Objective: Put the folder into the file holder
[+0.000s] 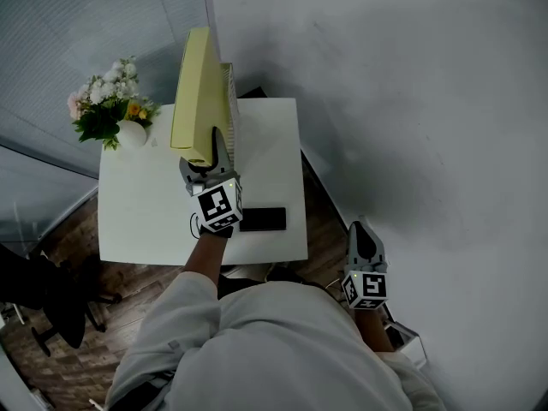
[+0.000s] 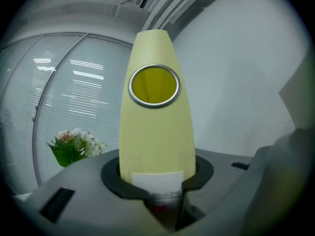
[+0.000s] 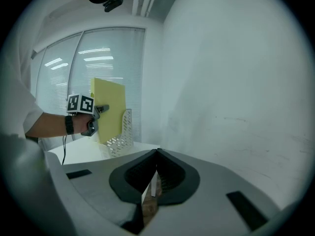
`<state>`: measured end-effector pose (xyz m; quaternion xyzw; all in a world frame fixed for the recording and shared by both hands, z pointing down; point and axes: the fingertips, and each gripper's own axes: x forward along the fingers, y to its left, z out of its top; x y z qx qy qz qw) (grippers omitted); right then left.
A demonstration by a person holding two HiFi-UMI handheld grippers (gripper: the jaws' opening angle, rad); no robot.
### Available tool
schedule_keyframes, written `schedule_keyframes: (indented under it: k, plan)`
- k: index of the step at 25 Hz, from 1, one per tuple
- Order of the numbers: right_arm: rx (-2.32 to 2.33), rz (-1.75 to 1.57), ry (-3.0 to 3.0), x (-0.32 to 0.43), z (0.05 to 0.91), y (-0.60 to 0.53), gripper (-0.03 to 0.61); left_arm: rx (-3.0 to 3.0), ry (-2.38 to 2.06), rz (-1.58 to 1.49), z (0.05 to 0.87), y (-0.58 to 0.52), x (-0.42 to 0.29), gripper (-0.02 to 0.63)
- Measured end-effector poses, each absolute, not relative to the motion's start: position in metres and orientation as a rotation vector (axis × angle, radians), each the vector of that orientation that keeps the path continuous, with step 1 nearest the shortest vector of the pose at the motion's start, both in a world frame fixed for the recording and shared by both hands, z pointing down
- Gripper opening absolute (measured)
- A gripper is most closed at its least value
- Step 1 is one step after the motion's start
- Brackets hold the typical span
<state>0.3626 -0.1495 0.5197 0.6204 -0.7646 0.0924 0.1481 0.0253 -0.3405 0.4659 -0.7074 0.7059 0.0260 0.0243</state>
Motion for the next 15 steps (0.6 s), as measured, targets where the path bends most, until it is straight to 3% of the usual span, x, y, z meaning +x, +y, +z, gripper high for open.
schedule_keyframes:
  k: [15]
  plan:
    - [1.717,0.284,-2.15,0.366,0.536,-0.146,0.014,-2.155,2.155,0.125,0.483,-0.355,0.038,0.153]
